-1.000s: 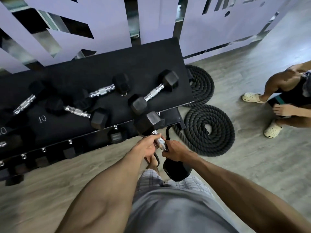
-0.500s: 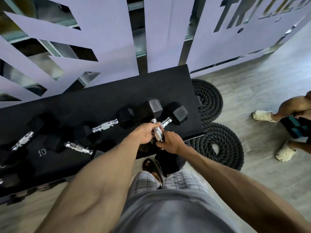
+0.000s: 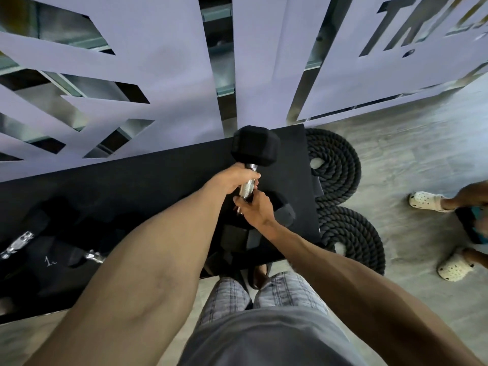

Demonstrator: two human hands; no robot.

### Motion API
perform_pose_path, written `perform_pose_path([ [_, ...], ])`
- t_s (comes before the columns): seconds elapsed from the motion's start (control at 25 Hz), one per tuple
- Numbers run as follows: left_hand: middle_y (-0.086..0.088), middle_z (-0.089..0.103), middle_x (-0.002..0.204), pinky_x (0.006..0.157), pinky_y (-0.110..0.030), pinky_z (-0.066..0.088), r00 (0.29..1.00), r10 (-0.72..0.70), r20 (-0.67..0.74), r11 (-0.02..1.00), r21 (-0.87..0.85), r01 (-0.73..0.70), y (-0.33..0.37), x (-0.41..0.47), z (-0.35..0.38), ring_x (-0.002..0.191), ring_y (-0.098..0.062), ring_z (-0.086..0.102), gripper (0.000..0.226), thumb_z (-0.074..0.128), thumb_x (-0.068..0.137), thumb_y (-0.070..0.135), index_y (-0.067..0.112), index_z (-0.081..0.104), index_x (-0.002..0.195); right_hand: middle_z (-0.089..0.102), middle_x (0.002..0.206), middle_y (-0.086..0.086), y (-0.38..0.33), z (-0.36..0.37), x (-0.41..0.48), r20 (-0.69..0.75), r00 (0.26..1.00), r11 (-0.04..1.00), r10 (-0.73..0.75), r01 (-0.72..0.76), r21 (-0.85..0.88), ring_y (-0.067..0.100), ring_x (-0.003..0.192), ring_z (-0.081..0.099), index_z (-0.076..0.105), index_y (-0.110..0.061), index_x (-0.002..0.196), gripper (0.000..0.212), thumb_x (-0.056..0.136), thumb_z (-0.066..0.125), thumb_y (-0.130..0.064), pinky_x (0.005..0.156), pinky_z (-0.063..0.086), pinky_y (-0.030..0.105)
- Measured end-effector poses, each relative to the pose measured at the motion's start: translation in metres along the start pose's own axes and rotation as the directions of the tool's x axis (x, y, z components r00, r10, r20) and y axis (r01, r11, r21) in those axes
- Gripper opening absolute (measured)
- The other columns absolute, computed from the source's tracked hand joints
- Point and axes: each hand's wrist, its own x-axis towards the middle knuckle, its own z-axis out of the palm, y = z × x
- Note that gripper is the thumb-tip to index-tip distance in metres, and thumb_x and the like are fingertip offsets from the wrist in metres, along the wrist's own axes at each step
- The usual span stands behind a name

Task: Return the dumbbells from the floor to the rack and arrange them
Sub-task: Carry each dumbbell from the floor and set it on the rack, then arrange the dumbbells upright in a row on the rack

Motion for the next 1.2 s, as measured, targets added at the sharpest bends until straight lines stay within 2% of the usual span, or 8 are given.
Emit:
perform_pose_path([
  [0.2, -0.005, 0.070, 0.088, 0.088, -0.038, 0.054, 1.000, 0.008, 0.001, 0.918, 0.395, -0.008, 0.028, 0.036, -0.003, 0.092, -0.022, 0.069, 0.012, 0.060, 0.090, 0.022, 0.012, 0.062, 0.096, 0.072, 0.097, 0.010, -0.015, 0.011, 0.040, 0.008, 0.989, 0.938, 0.151, -0.146, 0.315, 0.024, 0.086, 0.068, 0.064, -0.004, 0.112, 0.037, 0.091, 0.064, -0.034, 0.079, 0.056, 0.040],
  [0.32, -0.006, 0.067, 0.097, 0.082, -0.036, 0.054, 1.000, -0.005, 0.015, 0.821, 0.571, -0.005, 0.040, 0.051, 0.002, 0.093, -0.023, 0.067, 0.019, 0.059, 0.088, 0.021, 0.014, 0.056, 0.106, 0.066, 0.094, 0.009, -0.020, 0.013, 0.060, 0.067, 0.963, 0.819, 0.260, -0.257, 0.514, 0.019, 0.080, 0.061, 0.062, -0.003, 0.112, 0.025, 0.094, 0.061, -0.020, 0.073, 0.051, 0.035],
  [0.48, -0.007, 0.058, 0.100, 0.079, -0.036, 0.052, 1.000, 0.010, 0.023, 0.708, 0.706, -0.023, 0.051, 0.063, 0.012, 0.092, -0.024, 0.061, 0.016, 0.054, 0.092, 0.014, 0.015, 0.048, 0.107, 0.070, 0.093, 0.011, -0.018, 0.016, 0.078, 0.149, 0.936, 0.674, 0.318, -0.334, 0.659, 0.030, 0.090, 0.066, 0.063, -0.008, 0.103, 0.017, 0.088, 0.057, -0.014, 0.080, 0.052, 0.043],
  [0.68, -0.006, 0.059, 0.100, 0.085, -0.044, 0.053, 1.000, -0.011, 0.022, 0.690, 0.724, -0.008, 0.044, 0.081, 0.024, 0.092, -0.026, 0.062, 0.011, 0.059, 0.093, 0.020, 0.014, 0.050, 0.098, 0.072, 0.103, 0.015, 0.005, 0.016, 0.092, 0.209, 0.932, 0.674, 0.296, -0.359, 0.645, 0.031, 0.096, 0.067, 0.064, -0.011, 0.108, 0.022, 0.088, 0.057, -0.015, 0.081, 0.056, 0.043],
  [0.8, -0.006, 0.060, 0.102, 0.087, -0.042, 0.052, 1.000, -0.004, 0.008, 0.761, 0.649, -0.002, 0.043, 0.084, 0.022, 0.096, -0.026, 0.062, 0.023, 0.068, 0.088, 0.026, 0.013, 0.057, 0.104, 0.069, 0.113, 0.015, 0.007, 0.002, 0.093, 0.264, 0.931, 0.726, 0.252, -0.362, 0.585, 0.035, 0.105, 0.066, 0.061, -0.016, 0.104, 0.014, 0.092, 0.055, -0.011, 0.091, 0.056, 0.053],
  [0.92, -0.009, 0.066, 0.106, 0.089, -0.041, 0.052, 0.998, 0.049, -0.036, 0.814, 0.581, -0.019, 0.036, 0.084, 0.024, 0.099, -0.028, 0.064, 0.032, 0.073, 0.084, 0.027, 0.010, 0.062, 0.109, 0.068, 0.117, 0.018, 0.011, -0.015, 0.095, 0.320, 0.930, 0.722, 0.183, -0.348, 0.598, 0.034, 0.107, 0.067, 0.061, -0.006, 0.115, 0.021, 0.095, 0.055, -0.006, 0.089, 0.058, 0.047],
  [1.08, -0.009, 0.070, 0.108, 0.087, -0.035, 0.052, 0.984, 0.153, -0.093, 0.892, 0.442, -0.097, 0.021, 0.074, 0.023, 0.102, -0.025, 0.065, 0.021, 0.064, 0.091, 0.025, 0.011, 0.066, 0.107, 0.068, 0.113, 0.020, 0.015, -0.026, 0.093, 0.342, 0.927, 0.703, 0.154, -0.346, 0.621, 0.028, 0.093, 0.070, 0.057, 0.001, 0.125, 0.028, 0.099, 0.049, -0.005, 0.078, 0.060, 0.038],
  [1.2, -0.007, 0.068, 0.100, 0.080, -0.037, 0.055, 0.842, 0.419, -0.340, 0.858, 0.451, -0.245, 0.001, 0.046, 0.010, 0.092, -0.021, 0.065, 0.015, 0.051, 0.095, 0.012, 0.008, 0.064, 0.102, 0.067, 0.107, 0.017, 0.008, -0.033, 0.091, 0.356, 0.921, 0.684, 0.156, -0.361, 0.634, 0.026, 0.092, 0.068, 0.057, 0.003, 0.125, 0.029, 0.097, 0.053, -0.007, 0.078, 0.060, 0.036],
])
